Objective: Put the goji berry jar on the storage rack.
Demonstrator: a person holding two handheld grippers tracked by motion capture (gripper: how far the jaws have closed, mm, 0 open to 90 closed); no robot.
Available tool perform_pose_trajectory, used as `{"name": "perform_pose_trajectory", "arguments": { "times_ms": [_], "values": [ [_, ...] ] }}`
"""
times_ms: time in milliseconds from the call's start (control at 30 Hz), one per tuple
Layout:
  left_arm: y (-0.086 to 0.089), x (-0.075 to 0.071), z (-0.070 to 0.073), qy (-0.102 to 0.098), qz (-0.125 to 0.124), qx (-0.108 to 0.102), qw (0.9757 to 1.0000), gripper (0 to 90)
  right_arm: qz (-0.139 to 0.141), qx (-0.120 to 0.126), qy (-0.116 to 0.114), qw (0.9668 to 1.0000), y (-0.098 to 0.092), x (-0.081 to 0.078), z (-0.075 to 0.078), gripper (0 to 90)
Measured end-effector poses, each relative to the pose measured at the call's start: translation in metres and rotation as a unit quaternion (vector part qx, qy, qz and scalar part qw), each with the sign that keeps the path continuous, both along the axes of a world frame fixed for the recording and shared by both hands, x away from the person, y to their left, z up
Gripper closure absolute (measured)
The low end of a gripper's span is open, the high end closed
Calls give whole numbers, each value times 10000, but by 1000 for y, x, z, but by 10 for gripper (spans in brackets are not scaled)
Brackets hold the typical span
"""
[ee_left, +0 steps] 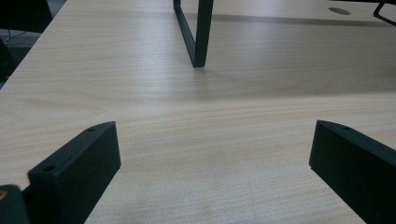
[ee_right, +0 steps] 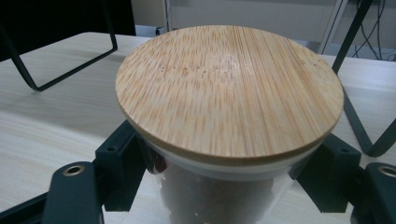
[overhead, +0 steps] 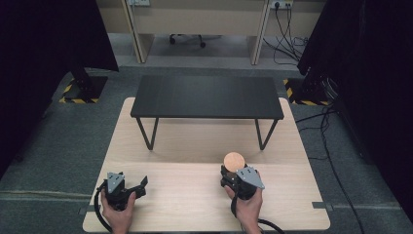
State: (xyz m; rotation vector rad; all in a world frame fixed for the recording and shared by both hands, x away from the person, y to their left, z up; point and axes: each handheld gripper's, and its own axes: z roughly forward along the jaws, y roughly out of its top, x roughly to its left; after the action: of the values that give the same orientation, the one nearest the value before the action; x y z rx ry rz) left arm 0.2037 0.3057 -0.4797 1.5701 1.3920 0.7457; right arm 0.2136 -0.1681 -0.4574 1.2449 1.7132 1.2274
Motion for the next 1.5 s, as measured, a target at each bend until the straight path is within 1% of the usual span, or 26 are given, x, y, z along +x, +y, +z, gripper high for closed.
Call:
{"name": "perform_pose_trajectory", "arguments": {
  "times_ms": [133, 267, 300, 333, 367, 533, 767, 833, 867, 933, 1167, 1300, 1367, 1500],
  "values": [
    [0, 0, 0, 3, -1, -1, 10000, 12, -26, 13, -17, 10000, 1, 1, 6, 262],
    [0, 0, 0, 1, -5, 3, 10000, 11, -64, 68, -110, 9999, 2, 4, 20, 262],
    [0, 0, 0, 1, -5, 3, 10000, 11, -64, 68, -110, 9999, 2, 4, 20, 262],
    [0, 0, 0, 3, -5, -2, 10000, 11, -62, 75, -184, 9998, 3, 7, 27, 262],
    [0, 0, 0, 2, -6, -2, 10000, 11, -76, 52, -213, 9997, 4, 9, 31, 262],
    [0, 0, 0, 0, -5, -7, 10000, 11, -111, 83, -297, 9995, 7, 17, 46, 262],
    [0, 0, 0, 0, -3, -2, 10000, 11, -116, 21, -245, 9996, 10, 25, 60, 262],
    [0, 0, 0, 1, -3, -7, 10000, 11, -131, -29, -274, 9995, 11, 27, 67, 262],
    [0, 0, 0, 1, -3, -7, 10000, 11, -131, -29, -274, 9995, 11, 27, 67, 262],
    [0, 0, 0, -1, -2, -8, 10000, 11, -166, -17, -294, 9994, 13, 31, 77, 262],
    [0, 0, 0, 1, -3, -6, 10000, 11, -180, -48, -338, 9993, 17, 37, 96, 262],
    [0, 0, 0, 2, -4, -9, 10000, 11, -142, -79, -303, 9994, 19, 41, 102, 262],
    [0, 0, 0, 2, -4, -10, 10000, 11, -134, -82, -308, 9994, 19, 42, 104, 262],
    [0, 0, 0, 2, -5, -11, 10000, 11, -130, -93, -335, 9993, 21, 45, 111, 262]
  ]
}}
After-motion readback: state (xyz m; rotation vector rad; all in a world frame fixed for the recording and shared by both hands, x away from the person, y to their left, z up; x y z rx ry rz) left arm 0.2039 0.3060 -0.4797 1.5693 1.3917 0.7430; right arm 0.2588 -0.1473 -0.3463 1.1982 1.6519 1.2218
